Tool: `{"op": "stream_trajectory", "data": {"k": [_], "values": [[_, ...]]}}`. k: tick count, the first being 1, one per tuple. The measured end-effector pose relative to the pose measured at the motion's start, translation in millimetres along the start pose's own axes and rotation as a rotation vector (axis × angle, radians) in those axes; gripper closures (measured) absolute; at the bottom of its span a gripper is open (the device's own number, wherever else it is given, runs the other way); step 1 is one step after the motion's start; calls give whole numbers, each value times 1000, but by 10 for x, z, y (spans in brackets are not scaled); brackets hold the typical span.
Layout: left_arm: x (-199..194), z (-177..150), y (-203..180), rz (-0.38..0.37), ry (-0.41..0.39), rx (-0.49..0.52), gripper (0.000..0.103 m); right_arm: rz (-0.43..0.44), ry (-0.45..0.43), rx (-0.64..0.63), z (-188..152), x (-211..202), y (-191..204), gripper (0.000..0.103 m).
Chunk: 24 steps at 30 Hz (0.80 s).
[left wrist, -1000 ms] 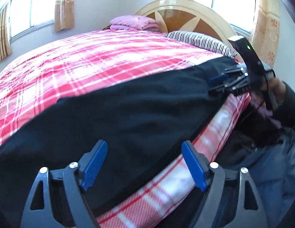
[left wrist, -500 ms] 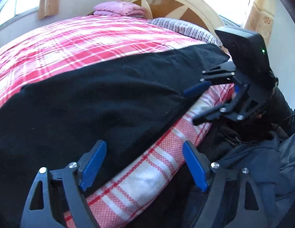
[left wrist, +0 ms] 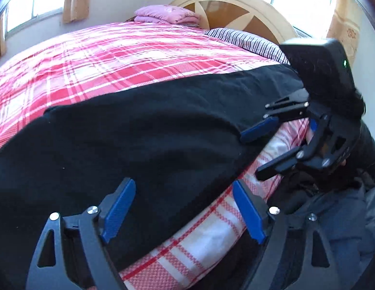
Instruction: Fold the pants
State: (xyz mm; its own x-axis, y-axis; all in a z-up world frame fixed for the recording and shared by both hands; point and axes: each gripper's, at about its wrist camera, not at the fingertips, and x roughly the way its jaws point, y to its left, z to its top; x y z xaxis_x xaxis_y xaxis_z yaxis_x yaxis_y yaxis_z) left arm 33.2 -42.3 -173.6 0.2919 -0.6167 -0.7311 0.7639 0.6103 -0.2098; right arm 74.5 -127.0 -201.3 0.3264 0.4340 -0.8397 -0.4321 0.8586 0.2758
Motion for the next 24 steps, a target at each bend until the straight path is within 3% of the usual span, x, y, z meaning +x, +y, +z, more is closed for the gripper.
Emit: {"op": "stream_trajectory", "data": {"k": [5, 8, 10, 12, 15, 18, 21, 24], "values": [[-200, 68, 87, 48, -106, -31, 16, -65, -173, 54, -51, -346, -117, 40], [-218, 42, 205, 95, -100, -71, 13, -133, -174, 141, -57, -363, -346, 37], [-107, 11, 285, 158, -38, -92, 12, -191, -116, 224, -120, -267, -547, 36], [-66, -41, 323, 179, -32, -82, 12, -139, -135, 244, -186, -273, -612, 35], [-115, -22, 292, 171, -40, -70, 12, -137, -135, 228, -184, -344, -564, 35], [-269, 6, 333, 207, -83, -60, 12, -163, -216, 265, -236, -647, -622, 35], [-409, 20, 483, 306, -92, -68, 12, -269, -322, 313, -344, -1116, -778, 35], [-502, -33, 763, 404, -86, -131, 12, -308, -431, 459, -635, -1657, -1094, 35]]}}
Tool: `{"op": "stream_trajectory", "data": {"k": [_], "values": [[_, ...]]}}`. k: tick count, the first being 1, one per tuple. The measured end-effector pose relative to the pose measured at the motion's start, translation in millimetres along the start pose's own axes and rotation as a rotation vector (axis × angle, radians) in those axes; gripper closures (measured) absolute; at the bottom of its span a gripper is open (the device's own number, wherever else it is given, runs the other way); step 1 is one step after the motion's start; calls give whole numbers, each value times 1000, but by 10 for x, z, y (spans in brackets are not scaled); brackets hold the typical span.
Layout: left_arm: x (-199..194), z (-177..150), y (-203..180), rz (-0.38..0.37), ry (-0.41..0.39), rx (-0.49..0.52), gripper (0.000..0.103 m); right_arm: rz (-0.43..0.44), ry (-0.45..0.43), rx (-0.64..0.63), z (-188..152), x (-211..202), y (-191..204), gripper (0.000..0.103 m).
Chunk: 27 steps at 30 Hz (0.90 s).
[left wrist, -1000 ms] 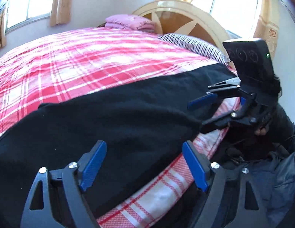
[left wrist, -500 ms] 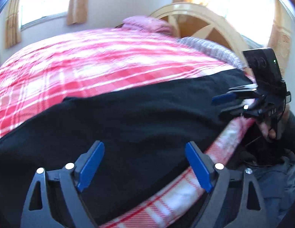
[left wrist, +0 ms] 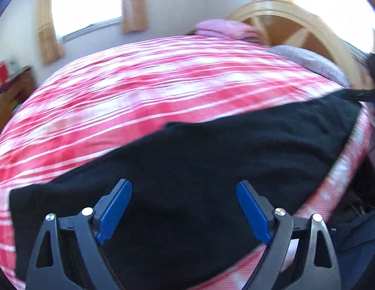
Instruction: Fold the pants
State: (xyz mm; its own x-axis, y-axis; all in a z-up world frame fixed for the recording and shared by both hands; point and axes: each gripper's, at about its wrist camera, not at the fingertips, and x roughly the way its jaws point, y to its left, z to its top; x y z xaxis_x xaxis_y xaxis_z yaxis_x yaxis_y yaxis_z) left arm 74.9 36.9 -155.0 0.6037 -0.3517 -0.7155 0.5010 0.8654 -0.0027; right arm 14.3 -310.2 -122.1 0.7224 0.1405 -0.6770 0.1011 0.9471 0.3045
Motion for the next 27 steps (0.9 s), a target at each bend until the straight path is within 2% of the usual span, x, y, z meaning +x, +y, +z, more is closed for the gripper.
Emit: {"op": "stream_trajectory", "data": {"k": [5, 8, 11, 13, 17, 19, 22, 25, 27], "values": [[-79, -87, 451, 114, -12, -94, 12, -77, -134, 319, 34, -721, -1015, 35], [-115, -109, 661, 168, -23, -148, 12, -143, -169, 408, -68, -1023, -1407, 35], [-73, -138, 813, 177, -14, -207, 11, -202, -177, 481, -171, -1203, -1754, 37], [-19, -178, 861, 176, 2, -229, 11, -204, -162, 506, -243, -1237, -1883, 44], [71, -229, 849, 164, 18, -235, 7, -169, -83, 572, -418, -1087, -2097, 48], [85, -241, 809, 178, 21, -208, 4, -159, -102, 579, -463, -1047, -2154, 53], [85, -261, 767, 189, 28, -181, 1, -136, -114, 574, -470, -1075, -2174, 54], [83, -261, 767, 192, 28, -179, 1, -58, -140, 576, -509, -1008, -2191, 56], [80, -263, 768, 191, 27, -180, 1, -49, -158, 573, -517, -997, -2187, 57]]}}
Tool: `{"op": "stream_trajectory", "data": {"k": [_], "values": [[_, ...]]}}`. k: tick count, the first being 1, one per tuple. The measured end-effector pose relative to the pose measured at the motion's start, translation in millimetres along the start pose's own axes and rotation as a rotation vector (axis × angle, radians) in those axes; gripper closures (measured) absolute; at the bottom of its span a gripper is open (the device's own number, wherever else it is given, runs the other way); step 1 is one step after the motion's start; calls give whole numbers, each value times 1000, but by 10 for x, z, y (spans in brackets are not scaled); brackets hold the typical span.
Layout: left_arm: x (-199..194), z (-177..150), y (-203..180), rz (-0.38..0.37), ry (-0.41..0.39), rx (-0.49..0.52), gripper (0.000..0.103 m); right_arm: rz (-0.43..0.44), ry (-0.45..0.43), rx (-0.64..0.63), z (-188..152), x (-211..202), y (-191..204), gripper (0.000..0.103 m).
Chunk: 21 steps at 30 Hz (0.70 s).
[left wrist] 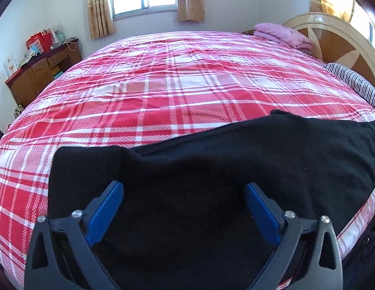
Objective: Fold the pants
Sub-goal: 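Grasp the pants end with the right tool and lift it up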
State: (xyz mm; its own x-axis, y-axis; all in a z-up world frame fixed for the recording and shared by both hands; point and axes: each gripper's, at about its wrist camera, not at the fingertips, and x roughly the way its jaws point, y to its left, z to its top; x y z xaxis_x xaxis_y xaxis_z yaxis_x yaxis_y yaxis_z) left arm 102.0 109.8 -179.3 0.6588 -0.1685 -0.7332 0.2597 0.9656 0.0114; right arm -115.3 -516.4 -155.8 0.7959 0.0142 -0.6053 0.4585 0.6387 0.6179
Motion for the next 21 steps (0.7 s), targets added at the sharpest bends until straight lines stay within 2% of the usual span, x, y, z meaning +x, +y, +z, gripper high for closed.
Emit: {"op": "stream_trajectory", "data": {"k": [7, 9, 16, 21], "values": [[4, -7, -13, 4, 0, 3, 0, 7, -2, -2, -29, -57, -50, 75], [2, -6, -13, 5, 0, 3, 0, 31, 23, 10, -36, -45, -38, 86], [1, -4, -12, -1, 1, -3, 0, 15, 2, 8, -52, -65, 91, 89], [-4, -6, -17, -2, 0, -5, 0, -12, -61, -88, -97, -228, 444, 89]]}}
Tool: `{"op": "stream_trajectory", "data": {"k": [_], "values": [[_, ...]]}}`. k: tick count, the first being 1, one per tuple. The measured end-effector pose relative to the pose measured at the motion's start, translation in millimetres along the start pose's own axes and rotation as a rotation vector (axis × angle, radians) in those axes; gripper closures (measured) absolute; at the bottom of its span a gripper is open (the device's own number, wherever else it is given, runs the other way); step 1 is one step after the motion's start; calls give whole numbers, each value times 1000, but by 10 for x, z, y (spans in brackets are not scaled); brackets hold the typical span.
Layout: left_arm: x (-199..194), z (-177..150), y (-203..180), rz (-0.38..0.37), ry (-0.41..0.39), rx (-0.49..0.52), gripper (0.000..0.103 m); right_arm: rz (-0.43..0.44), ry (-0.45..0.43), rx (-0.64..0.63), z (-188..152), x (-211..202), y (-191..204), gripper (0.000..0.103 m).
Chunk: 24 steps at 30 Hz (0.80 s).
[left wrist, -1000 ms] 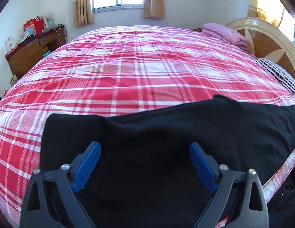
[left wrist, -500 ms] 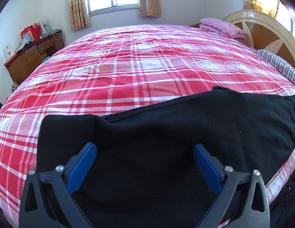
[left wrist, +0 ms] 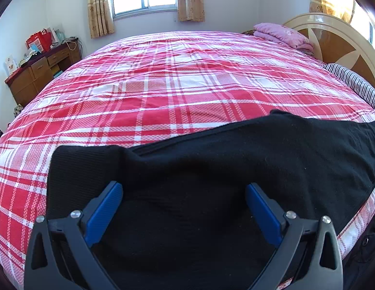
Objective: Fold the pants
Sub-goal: 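Grasp the pants end with the right tool and lift it up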
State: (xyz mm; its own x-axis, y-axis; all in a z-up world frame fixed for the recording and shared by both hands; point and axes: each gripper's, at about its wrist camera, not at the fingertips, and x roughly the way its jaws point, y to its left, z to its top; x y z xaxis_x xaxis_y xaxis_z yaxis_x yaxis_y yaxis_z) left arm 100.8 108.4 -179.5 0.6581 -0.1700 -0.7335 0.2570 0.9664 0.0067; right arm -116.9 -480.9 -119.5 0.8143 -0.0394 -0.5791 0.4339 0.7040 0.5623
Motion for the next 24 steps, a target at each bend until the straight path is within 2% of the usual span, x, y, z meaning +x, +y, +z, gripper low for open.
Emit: {"op": "stream_trajectory", "data": {"k": [5, 12, 24], "values": [[-1, 0, -3, 1, 0, -1, 0, 25, -27, -121, -21, -78, 464, 89], [-2, 2, 1, 0, 0, -1, 0, 100, -17, -231, -120, -50, 1042, 89], [1, -6, -3, 6, -2, 1, 0, 163, 84, -314, -373, 380, 1493, 89]]}}
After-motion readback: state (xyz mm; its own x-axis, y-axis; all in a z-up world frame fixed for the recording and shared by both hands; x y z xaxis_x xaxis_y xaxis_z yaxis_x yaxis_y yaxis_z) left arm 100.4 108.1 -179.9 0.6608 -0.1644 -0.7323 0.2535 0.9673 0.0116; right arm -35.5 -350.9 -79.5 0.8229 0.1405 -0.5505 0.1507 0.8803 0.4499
